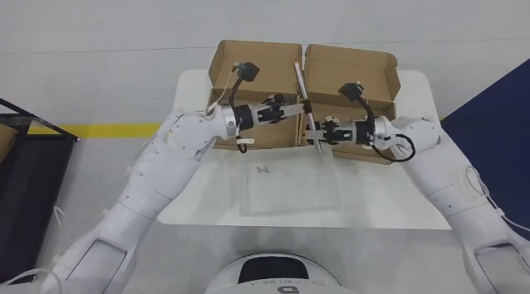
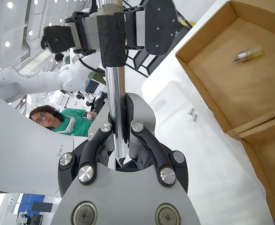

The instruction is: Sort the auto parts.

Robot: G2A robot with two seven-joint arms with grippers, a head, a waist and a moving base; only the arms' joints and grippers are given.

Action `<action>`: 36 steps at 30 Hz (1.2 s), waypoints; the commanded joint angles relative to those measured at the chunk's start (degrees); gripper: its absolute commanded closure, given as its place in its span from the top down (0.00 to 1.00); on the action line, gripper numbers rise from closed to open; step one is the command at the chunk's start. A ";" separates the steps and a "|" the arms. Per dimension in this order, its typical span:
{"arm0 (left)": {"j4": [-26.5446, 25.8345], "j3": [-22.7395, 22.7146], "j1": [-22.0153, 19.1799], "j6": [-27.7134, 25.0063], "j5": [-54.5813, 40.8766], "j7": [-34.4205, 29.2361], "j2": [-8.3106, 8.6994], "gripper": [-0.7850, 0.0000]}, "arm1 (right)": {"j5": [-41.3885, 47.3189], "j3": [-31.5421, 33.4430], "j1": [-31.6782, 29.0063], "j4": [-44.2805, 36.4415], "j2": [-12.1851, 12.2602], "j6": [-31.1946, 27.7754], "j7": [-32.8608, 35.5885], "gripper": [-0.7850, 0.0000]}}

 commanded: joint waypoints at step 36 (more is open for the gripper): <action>1.68 -0.47 -1.43 2.54 -0.25 0.20 -0.10 1.00 | 5.74 -13.72 9.18 28.85 4.84 6.95 6.95 0.00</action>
